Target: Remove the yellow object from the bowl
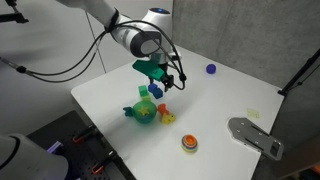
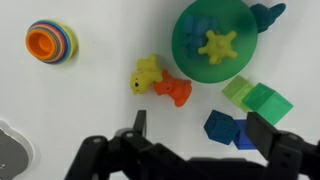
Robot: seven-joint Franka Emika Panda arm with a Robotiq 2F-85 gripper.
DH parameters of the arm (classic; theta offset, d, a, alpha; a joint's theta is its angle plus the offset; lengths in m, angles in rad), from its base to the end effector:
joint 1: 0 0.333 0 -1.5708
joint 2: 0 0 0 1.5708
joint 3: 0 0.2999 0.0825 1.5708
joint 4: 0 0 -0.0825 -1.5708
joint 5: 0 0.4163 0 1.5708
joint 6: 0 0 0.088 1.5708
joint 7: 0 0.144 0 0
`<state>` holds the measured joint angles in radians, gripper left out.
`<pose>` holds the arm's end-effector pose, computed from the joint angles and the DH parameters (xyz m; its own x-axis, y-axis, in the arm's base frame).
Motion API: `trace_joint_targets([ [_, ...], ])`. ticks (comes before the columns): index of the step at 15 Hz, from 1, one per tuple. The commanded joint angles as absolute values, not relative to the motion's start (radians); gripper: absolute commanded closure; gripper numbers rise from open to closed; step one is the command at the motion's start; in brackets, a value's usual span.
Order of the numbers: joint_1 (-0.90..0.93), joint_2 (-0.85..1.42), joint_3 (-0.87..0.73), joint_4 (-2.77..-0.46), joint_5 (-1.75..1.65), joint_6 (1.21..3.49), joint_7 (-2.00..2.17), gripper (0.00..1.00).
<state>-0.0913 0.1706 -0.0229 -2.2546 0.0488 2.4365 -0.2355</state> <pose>0.5539 -0.0625 0.2118 0.9963 0.0843 0.0172 0.0848 -0.9961 -0.0248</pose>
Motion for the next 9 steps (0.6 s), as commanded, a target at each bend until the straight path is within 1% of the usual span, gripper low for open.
trace_joint_targets([
  [1, -0.073, 0.075, -0.025, -2.273, 0.037, 2.286, -0.193, 0.00],
  [5, -0.060, 0.019, -0.030, -2.268, 0.025, 2.151, -0.132, 0.00],
  [6, -0.062, 0.062, -0.029, -2.253, 0.048, 2.193, -0.177, 0.00],
  [9, -0.061, 0.056, -0.029, -2.254, 0.048, 2.184, -0.174, 0.00],
])
